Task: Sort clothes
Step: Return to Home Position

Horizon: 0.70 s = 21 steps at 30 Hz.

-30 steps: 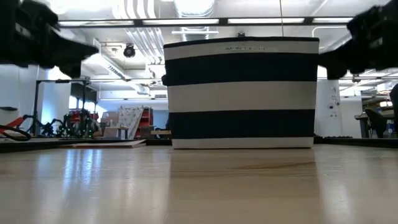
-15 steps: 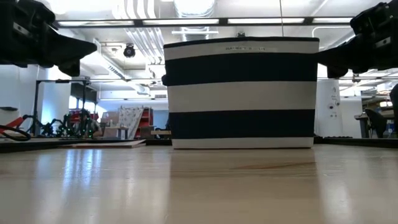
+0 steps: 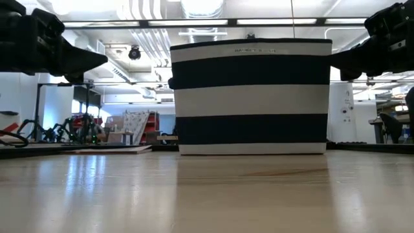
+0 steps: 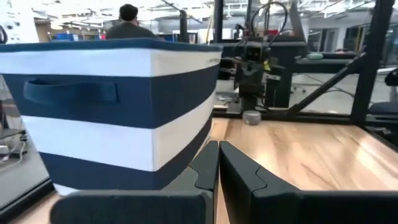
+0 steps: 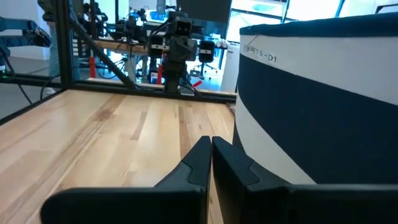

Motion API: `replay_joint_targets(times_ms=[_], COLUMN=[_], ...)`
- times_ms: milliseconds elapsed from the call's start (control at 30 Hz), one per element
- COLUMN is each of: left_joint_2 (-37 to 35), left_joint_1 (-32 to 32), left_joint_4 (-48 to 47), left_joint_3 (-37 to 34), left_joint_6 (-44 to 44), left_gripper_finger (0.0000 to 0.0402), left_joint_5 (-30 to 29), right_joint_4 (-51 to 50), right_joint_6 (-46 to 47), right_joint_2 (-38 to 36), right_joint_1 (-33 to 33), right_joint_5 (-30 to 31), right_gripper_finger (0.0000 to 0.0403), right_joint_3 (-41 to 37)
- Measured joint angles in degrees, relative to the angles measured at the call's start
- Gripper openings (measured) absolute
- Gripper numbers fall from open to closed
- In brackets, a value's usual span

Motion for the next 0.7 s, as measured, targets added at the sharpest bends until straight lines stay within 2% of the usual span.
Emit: replay_joint_targets(times_ms=[467,700], left_joint_2=[0.0,0.1], left_joint_1=[1.6,1.7], left_joint_4=[-0.9,-5.2], left_joint_3=[0.0,1.3], left_joint_6=[0.7,-1.9], left_gripper_finger=[0.0000,0.0000], left_joint_5=[5.4,9.5], right_joint_4=[-5.5,-10.3], right_joint_6=[0.5,1.1], right_joint_2=[0.0,0.0], right_joint_1=[0.0,0.0], right_joint_5=[0.2,-1.5], right_gripper_finger=[0.0000,0.0000], right_joint_3=[2.2,3.7])
